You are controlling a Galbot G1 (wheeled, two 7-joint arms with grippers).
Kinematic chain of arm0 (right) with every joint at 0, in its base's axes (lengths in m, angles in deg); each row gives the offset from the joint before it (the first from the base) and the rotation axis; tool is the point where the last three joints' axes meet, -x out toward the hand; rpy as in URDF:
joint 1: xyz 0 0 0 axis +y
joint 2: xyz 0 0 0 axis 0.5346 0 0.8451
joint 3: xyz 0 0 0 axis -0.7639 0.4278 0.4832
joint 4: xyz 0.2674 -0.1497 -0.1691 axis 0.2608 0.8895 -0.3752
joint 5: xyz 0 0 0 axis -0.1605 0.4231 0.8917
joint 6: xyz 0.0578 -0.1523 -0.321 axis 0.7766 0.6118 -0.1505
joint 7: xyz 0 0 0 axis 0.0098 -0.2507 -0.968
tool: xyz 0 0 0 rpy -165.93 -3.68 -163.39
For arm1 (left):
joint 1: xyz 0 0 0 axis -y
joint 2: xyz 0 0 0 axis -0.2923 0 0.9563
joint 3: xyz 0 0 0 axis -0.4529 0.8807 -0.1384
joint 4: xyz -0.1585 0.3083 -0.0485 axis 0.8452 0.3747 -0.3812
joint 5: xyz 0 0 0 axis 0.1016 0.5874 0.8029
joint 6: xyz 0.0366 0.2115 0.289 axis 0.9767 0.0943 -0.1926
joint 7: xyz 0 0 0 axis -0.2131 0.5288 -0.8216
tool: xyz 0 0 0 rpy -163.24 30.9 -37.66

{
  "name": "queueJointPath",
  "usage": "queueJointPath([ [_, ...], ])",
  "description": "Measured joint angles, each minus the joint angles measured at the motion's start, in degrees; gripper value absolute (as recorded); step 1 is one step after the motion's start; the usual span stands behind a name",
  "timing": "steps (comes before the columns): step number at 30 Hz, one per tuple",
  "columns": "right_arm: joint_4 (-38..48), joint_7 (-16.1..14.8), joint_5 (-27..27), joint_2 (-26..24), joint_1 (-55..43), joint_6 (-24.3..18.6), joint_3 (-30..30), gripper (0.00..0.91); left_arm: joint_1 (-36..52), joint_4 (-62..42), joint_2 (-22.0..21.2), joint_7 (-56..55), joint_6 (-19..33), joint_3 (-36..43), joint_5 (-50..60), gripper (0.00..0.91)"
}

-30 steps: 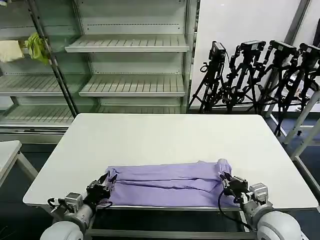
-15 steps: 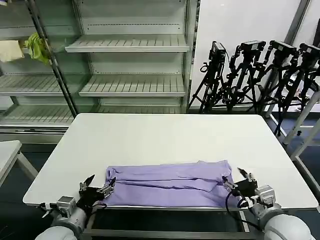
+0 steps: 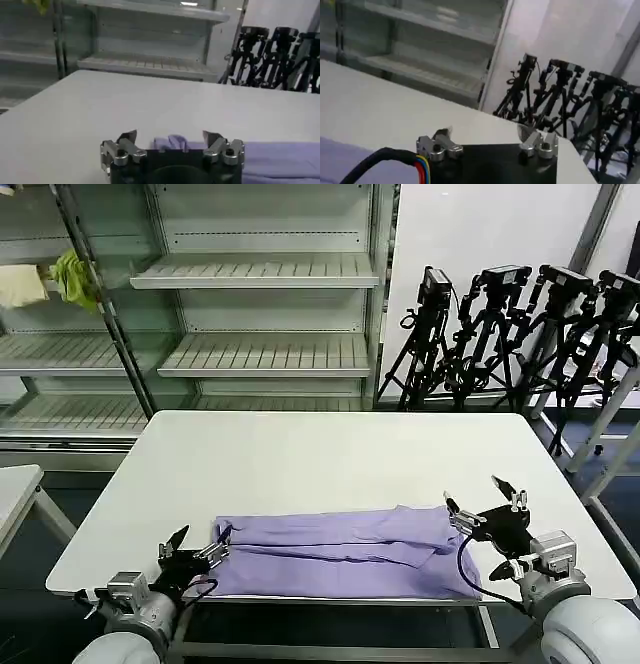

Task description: Fold and organize the clothes.

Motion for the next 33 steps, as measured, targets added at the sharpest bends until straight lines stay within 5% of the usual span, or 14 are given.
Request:
queueJointPath([
  [33,-7.01,-0.18,0.98,3.06,1.55,-0.05,-1.25,0.907,0.21,-5.16,-3.2,0.5,0.23,2.58,-0.14,0.907],
])
